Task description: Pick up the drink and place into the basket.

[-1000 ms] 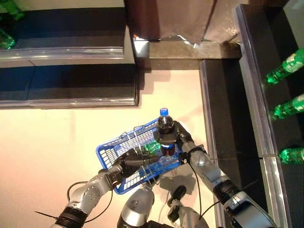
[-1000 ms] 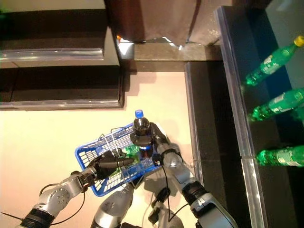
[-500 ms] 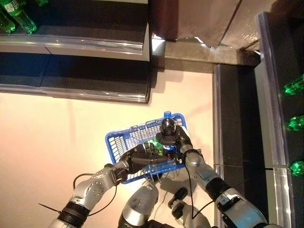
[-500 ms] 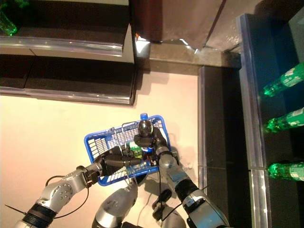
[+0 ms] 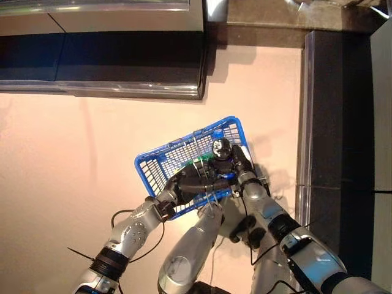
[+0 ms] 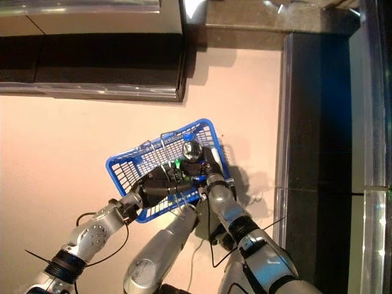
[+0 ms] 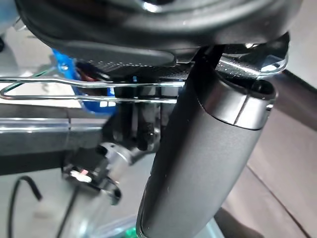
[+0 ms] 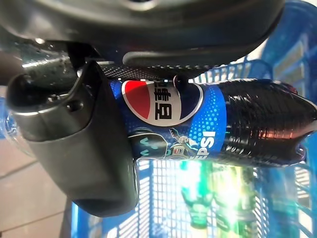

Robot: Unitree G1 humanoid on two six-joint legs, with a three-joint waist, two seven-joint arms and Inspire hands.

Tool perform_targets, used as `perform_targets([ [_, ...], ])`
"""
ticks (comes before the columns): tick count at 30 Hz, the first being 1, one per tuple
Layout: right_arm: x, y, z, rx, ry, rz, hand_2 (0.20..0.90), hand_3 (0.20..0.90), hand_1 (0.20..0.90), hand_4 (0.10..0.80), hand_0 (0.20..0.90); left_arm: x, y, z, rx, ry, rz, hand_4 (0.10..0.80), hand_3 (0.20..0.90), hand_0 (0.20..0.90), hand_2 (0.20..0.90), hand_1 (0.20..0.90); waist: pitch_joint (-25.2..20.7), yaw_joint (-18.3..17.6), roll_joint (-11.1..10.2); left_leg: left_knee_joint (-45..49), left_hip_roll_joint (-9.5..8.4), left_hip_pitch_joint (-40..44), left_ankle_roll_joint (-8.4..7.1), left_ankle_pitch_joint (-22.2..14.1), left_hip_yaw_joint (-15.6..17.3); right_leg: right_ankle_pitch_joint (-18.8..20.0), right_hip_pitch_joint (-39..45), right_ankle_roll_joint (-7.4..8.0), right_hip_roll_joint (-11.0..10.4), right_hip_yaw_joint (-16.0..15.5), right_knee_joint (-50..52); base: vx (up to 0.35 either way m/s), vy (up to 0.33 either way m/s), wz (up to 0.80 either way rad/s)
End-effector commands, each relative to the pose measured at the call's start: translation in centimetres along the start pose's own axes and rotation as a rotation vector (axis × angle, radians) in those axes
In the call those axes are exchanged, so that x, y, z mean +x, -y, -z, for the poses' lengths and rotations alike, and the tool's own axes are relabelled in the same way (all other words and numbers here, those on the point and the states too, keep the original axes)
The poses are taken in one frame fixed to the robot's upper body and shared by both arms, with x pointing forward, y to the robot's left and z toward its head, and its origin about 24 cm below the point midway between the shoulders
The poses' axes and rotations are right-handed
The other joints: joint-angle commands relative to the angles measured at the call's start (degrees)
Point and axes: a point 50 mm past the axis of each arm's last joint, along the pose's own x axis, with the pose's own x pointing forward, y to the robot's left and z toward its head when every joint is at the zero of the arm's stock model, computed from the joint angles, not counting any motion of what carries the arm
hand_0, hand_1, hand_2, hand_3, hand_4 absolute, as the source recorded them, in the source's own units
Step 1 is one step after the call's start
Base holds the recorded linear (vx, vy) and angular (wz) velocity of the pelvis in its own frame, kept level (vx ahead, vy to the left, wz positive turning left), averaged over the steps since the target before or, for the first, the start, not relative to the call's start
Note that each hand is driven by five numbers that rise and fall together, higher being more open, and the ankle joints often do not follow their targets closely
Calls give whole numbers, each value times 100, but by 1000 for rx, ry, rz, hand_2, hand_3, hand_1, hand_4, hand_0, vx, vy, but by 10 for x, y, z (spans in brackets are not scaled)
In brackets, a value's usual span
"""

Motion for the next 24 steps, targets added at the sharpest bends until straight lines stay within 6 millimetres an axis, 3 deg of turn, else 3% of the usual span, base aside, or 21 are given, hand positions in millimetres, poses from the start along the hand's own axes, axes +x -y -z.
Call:
perform_targets([
  [1, 15, -18, -108, -35, 390, -74, 300, 200, 300, 100, 300, 4, 130, -70, 0, 399, 728, 100, 200, 300, 300, 300, -125, -115, 288, 211, -199, -91, 616, -207, 404, 74, 24, -104, 377, 35, 491, -25, 59, 9],
  [5, 27, -6, -104, -155, 302, -50, 300, 200, 300, 100, 300, 8, 130, -64, -16, 367, 746, 100, 200, 300, 300, 300, -125, -82, 347, 251, -220, -215, 623, -165, 426, 45, -146, -140, 386, 55, 585, -12, 31, 0],
  [6, 31, -1, -101, -210, 264, -45, 378, 291, 378, 191, 378, 9, 131, -63, -13, 360, 749, 100, 200, 300, 300, 300, -125, -63, 364, 251, -224, -245, 622, -149, 421, 42, -182, -146, 385, 55, 598, -15, 22, -4],
  [7, 32, 1, -100, -226, 256, -44, 378, 291, 378, 191, 378, 9, 131, -62, -13, 357, 751, 100, 200, 300, 300, 300, -125, -55, 369, 247, -226, -254, 622, -141, 418, 43, -189, -148, 384, 53, 597, 0, 0, 0],
  [8, 36, 7, -100, -273, 232, -40, 439, 362, 439, 262, 439, 10, 132, -62, -9, 346, 760, 100, 200, 300, 300, 300, -125, -23, 384, 212, -232, -262, 619, -115, 405, 45, -202, -146, 377, 39, 588, 0, 0, 0],
  [9, 39, 10, -100, -316, 209, -42, 639, 595, 639, 495, 639, 11, 133, -61, -3, 340, 766, 100, 200, 300, 300, 300, -125, 6, 397, 187, -236, -267, 618, -90, 397, 52, -216, -146, 373, 25, 588, 0, 0, 0],
  [10, 39, 10, -101, -317, 210, -42, 639, 595, 639, 495, 639, 11, 133, -61, -3, 340, 766, 100, 200, 300, 300, 300, -125, 6, 397, 186, -235, -269, 618, -89, 397, 53, -218, -146, 373, 24, 587, 0, 0, 0],
  [11, 41, 12, -101, -362, 192, -36, 900, 900, 900, 800, 900, 12, 133, -61, -3, 332, 773, 100, 200, 300, 300, 300, -125, 33, 408, 150, -239, -269, 616, -57, 387, 68, -226, -145, 377, 16, 576, 0, 0, 0],
  [19, 47, 17, -126, -407, 245, 31, 900, 900, 900, 800, 900, 14, 133, -62, -14, 320, 783, 100, 200, 300, 300, 300, -125, 148, 437, -212, -233, -157, 572, 142, 298, 273, -127, -24, 364, -21, 291, 0, 0, 0],
  [24, 46, 21, -146, -368, 323, 100, 900, 900, 900, 800, 900, 15, 126, -74, 11, 380, 726, 100, 200, 300, 300, 300, -125, 167, 431, -558, -157, -73, 559, 281, 250, 437, -49, 96, 381, -36, 16, -22, 8, -2],
])
